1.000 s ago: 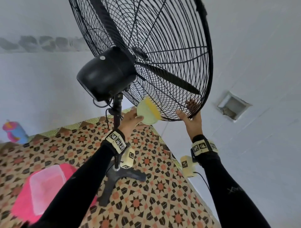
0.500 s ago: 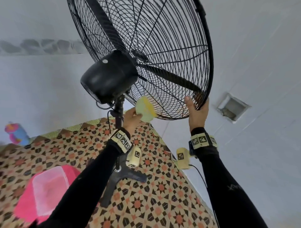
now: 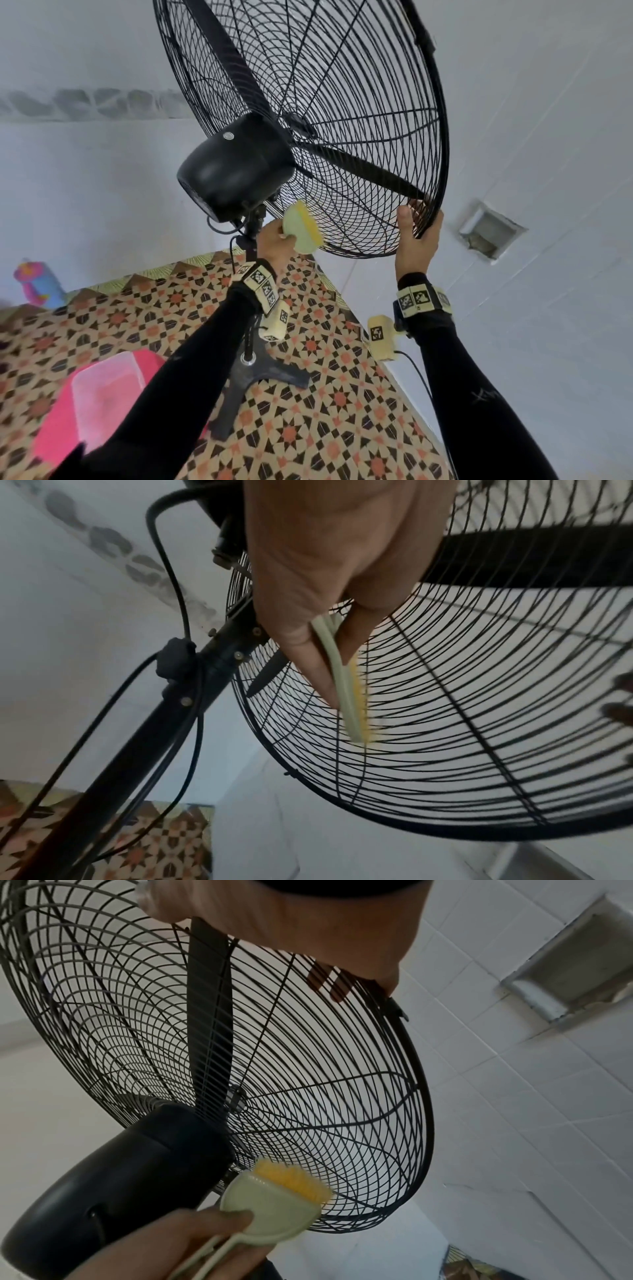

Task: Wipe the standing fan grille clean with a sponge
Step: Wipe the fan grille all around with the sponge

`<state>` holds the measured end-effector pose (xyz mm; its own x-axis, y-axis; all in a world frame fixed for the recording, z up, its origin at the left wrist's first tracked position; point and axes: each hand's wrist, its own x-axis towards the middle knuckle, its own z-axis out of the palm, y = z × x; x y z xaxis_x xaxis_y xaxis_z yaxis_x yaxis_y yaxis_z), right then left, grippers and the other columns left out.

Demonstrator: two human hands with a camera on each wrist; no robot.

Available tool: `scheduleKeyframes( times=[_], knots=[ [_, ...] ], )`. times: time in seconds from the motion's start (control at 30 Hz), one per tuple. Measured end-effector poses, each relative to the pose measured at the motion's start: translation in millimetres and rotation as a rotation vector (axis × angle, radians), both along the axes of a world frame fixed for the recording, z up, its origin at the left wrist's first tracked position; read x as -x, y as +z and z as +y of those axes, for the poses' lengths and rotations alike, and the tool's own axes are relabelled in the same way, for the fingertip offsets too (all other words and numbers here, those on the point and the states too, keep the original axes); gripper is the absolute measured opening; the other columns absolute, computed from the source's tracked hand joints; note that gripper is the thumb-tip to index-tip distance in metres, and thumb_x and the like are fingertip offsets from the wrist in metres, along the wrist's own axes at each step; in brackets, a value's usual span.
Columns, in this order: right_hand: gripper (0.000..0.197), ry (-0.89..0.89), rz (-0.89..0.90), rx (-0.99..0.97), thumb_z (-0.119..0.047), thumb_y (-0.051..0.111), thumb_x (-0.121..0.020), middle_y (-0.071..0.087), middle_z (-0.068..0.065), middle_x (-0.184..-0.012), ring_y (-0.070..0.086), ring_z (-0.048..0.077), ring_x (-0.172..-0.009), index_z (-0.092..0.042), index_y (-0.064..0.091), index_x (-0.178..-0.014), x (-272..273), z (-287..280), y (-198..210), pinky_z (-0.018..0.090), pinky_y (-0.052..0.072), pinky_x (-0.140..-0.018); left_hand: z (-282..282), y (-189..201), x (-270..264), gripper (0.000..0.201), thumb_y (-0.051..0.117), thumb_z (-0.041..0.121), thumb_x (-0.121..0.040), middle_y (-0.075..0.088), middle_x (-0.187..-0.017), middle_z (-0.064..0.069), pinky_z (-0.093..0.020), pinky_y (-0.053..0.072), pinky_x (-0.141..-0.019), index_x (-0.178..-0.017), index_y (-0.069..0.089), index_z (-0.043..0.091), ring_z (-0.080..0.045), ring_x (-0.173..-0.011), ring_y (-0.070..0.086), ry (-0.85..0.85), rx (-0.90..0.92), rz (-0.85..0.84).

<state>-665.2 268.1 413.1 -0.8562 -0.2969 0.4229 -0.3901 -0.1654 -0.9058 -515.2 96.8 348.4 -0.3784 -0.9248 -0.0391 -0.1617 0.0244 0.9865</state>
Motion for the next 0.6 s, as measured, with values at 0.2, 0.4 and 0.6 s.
scheduleKeyframes(
  times=[0.2, 0.4, 0.6],
  knots=[
    [0.079, 0.004, -0.004, -0.005, -0.070, 0.066, -0.077, 0.067, -0.004, -0.123, 0.061, 0.006, -0.114, -0.016, 0.053, -0.134, 3.8, 2.9, -4.1, 0.011, 0.044, -0.096, 23.0, 4.4, -5.2, 0.041, 0.063, -0.009, -0.093, 0.066, -0.125, -0.014, -0.036, 0.066, -0.075, -0.133, 0.061, 0.000, -0.026, -0.112, 0.064, -0.136, -0.035, 0.185],
    [0.079, 0.001, -0.030, -0.009, -0.074, 0.065, -0.074, 0.065, -0.014, -0.118, 0.060, -0.005, -0.110, -0.022, 0.052, -0.132, -3.9, 3.7, -4.0, 0.009, 0.043, -0.094, -24.8, -12.1, -0.8, 0.052, 0.062, -0.001, -0.091, 0.067, -0.132, -0.014, -0.051, 0.060, -0.096, -0.142, 0.060, 0.011, -0.033, -0.119, 0.066, 0.081, -0.139, 0.020],
    [0.074, -0.008, -0.035, -0.016, -0.071, 0.066, -0.075, 0.065, -0.013, -0.119, 0.060, -0.005, -0.111, -0.023, 0.051, -0.130, -1.0, 3.7, -4.6, 0.010, 0.042, -0.094, 4.7, 27.5, -17.0, 0.042, 0.061, -0.007, -0.097, 0.065, -0.124, -0.015, -0.050, 0.060, -0.094, -0.135, 0.058, 0.012, -0.029, -0.116, 0.065, -0.144, -0.134, 0.216]
  ],
)
